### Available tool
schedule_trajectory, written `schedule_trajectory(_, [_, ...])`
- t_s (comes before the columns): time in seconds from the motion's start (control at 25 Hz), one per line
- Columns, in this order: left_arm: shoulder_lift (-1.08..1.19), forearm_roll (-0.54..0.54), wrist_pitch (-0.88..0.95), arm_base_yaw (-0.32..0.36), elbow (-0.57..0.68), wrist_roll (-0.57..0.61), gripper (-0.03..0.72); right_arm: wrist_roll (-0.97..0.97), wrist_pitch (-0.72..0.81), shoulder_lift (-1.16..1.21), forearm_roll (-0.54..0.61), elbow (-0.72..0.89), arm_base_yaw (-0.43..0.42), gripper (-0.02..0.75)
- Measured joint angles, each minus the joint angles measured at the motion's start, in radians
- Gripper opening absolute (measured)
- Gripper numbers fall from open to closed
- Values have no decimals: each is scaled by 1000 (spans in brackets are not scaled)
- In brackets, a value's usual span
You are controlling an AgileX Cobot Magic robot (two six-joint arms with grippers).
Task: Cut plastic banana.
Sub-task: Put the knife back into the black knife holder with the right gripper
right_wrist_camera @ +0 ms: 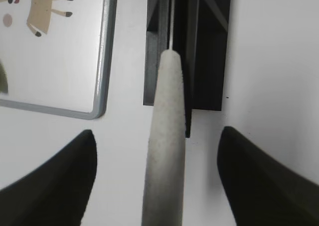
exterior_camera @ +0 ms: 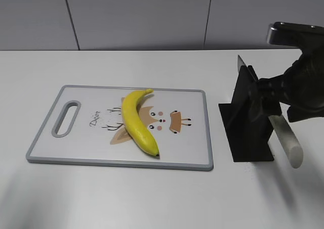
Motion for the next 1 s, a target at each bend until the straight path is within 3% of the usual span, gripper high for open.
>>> schedule_trajectory(0.28, [-70,2,126,0,9,0,574,-182,180,-113,25,-36,0,587])
schedule_trajectory(0.48, [-207,2,219,0,81,16,574,-341,277,-253,30,-35,0,587])
schedule_trajectory(0.76, [-499,-21,240,0,227,52,574,-413,287,-465,30,91,0,587])
schedule_trajectory(1.0, [-720,-92,229,0,253,134,574,-445,258,-647,30,217,0,587])
